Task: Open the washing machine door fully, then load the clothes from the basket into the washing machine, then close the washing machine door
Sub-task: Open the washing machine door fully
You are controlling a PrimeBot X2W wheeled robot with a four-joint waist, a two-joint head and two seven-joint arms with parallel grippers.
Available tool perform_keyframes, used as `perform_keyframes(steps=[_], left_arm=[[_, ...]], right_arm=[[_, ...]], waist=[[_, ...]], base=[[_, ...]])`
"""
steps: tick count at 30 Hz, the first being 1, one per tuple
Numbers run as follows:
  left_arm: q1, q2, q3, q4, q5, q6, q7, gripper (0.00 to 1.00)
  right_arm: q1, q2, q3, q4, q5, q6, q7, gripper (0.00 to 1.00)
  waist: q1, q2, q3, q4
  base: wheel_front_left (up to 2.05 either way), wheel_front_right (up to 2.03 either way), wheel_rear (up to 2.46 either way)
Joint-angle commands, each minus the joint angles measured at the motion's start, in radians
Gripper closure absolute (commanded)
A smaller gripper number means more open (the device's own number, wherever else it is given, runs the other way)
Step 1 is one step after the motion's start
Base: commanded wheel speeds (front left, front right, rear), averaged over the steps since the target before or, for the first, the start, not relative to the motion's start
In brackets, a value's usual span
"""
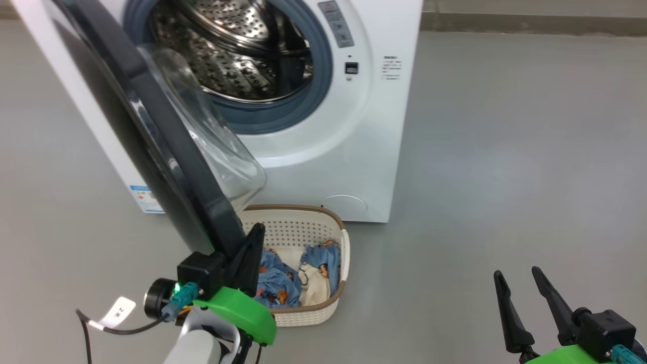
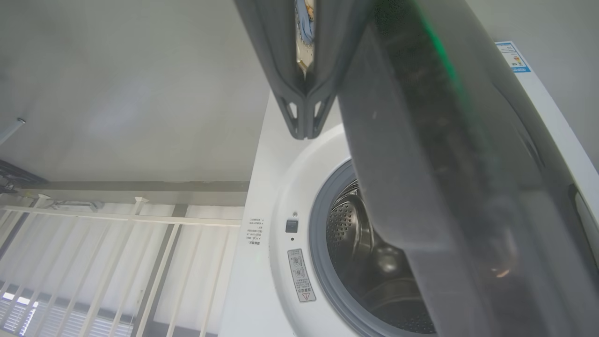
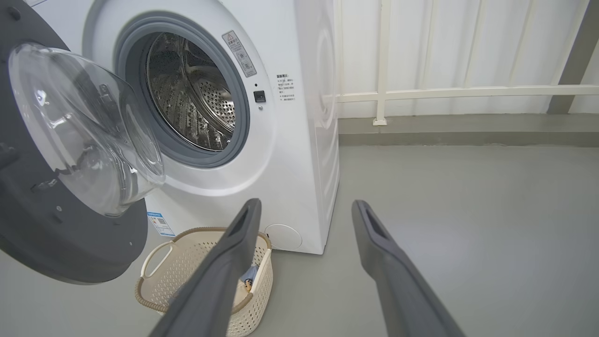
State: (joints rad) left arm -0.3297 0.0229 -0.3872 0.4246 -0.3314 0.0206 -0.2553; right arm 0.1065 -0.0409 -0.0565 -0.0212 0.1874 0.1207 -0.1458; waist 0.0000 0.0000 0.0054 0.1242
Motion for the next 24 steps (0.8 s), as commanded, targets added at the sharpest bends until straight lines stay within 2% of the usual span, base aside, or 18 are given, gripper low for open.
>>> perform_keyframes(steps=[1,24], left_arm=[[-0.008,0.038,0.048,-0.015,-0.006,0.011,-0.006,1.00],[0.031,0.059,0.072,-0.046,-0.031,0.035,-0.006,1.00]], right_arm=[[-0.016,-0.009,0.031,-0.023,0.010,0.010,-0.002,0.00],[-0.010,-0.009,0.043,-0.027,0.010,0.010,0.001,0.00]], waist=[[0.0000,0.0000,-0.007,0.035],[0.0000,0.0000,0.008,0.196]], base=[[0.00,0.00,0.00],[0.00,0.00,0.00]])
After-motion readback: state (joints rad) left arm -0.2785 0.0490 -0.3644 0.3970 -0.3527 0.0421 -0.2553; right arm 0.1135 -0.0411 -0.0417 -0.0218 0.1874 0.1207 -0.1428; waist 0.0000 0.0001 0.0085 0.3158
